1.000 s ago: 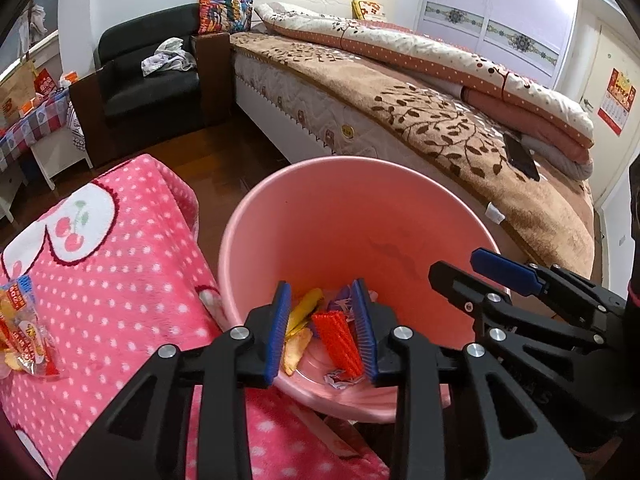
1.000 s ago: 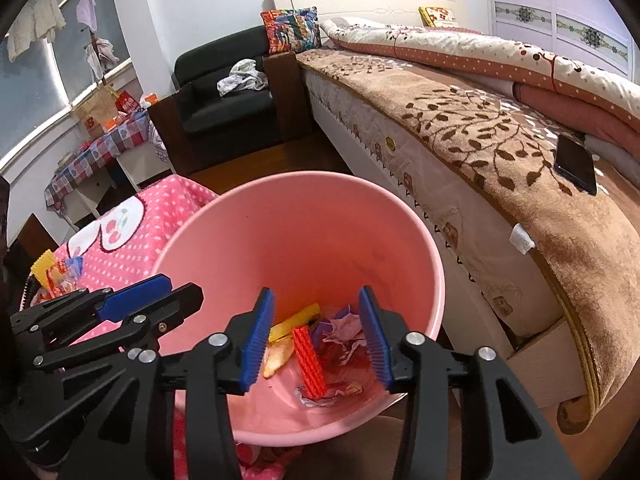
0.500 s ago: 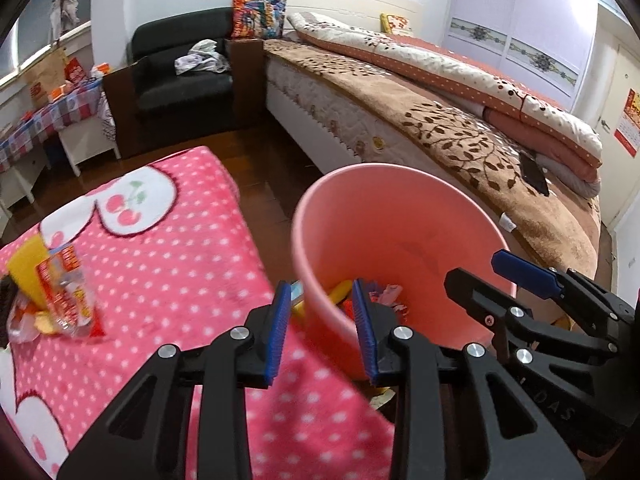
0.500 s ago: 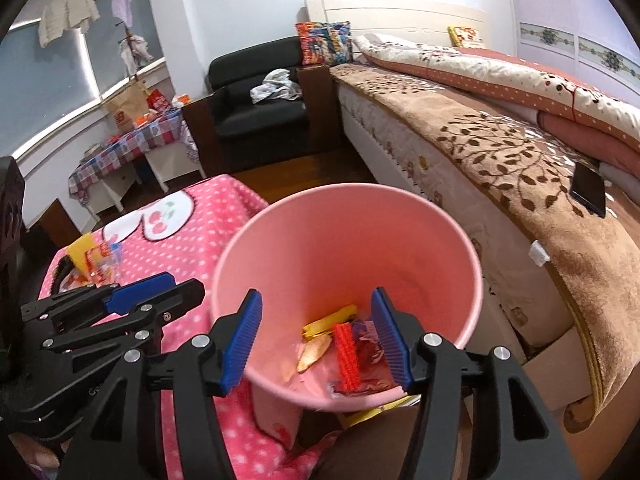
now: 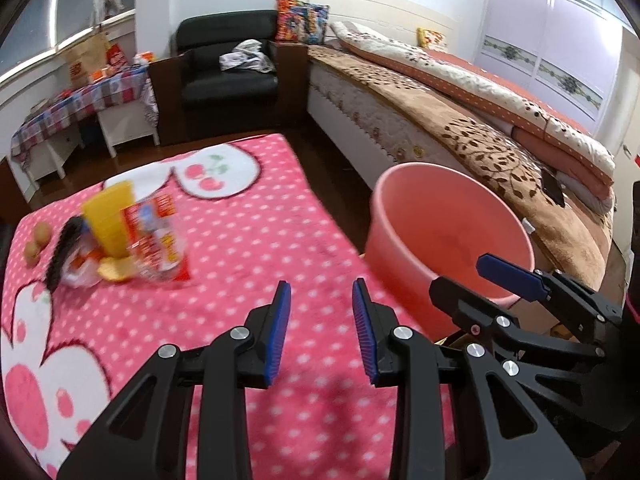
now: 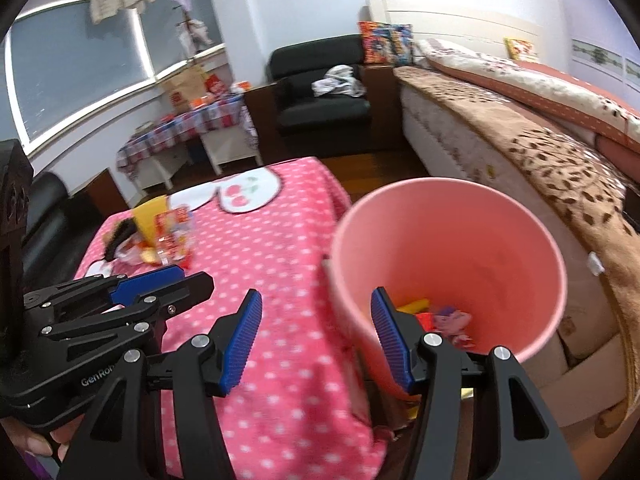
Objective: Collect trash
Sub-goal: 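Move both open grippers back over the brush and snack bag on the table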
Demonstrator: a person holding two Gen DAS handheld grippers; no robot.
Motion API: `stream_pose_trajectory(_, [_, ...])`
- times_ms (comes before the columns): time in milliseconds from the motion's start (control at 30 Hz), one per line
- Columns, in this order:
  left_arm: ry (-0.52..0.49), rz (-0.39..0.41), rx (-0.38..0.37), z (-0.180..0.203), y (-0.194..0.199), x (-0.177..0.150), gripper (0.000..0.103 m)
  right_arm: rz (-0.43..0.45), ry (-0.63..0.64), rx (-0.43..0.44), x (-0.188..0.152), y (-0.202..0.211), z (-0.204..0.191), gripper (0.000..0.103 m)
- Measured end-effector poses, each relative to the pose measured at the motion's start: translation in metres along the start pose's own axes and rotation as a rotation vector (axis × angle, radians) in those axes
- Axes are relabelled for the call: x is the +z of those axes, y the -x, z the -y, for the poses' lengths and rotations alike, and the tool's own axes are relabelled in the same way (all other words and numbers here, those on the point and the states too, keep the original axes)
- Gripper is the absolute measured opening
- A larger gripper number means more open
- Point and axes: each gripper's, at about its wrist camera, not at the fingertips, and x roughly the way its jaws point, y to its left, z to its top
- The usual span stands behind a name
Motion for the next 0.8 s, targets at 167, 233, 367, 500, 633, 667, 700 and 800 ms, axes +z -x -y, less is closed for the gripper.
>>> stream_pose_trajectory(167, [0.040, -0.011, 0.057, -0.032, 0.013, -0.021, 0.032, -0.014, 0.055, 0.075, -0.003, -0.009, -0.030, 0.056])
stream_pose_trajectory(233, [0.065, -0.021, 0.079, -0.046, 0.016, -0.029, 0.032, -0.022, 0.075, 0.097, -0.005, -0.015, -0.041, 0.056])
stream_pose_trajectory(367, [0.131, -0.041, 0.135, -0.080, 0.022, -0.042, 0.032, -0.050, 0.096, 0.139, -0.006, -0.027, -0.060, 0.056])
stream_pose_trajectory(500, [0.196, -0.044, 0.192, -0.115, 0.030, -0.051, 0.032, -0.078, 0.121, 0.168, -0.006, -0.040, -0.076, 0.056])
stream_pose_trajectory(633, [0.266, -0.027, 0.240, -0.146, 0.038, -0.049, 0.032, -0.094, 0.146, 0.190, -0.001, -0.055, -0.090, 0.056])
stream_pose_trajectory(667, [0.280, -0.023, 0.247, -0.151, 0.039, -0.048, 0.032, -0.096, 0.149, 0.194, 0.000, -0.058, -0.092, 0.056])
stream_pose_trajectory(700, [0.296, -0.017, 0.255, -0.158, 0.040, -0.046, 0.032, -0.099, 0.152, 0.199, 0.001, -0.061, -0.095, 0.056])
stream_pose_trajectory(800, [0.322, 0.004, 0.276, -0.173, 0.042, -0.034, 0.032, -0.105, 0.164, 0.208, 0.003, -0.068, -0.103, 0.056])
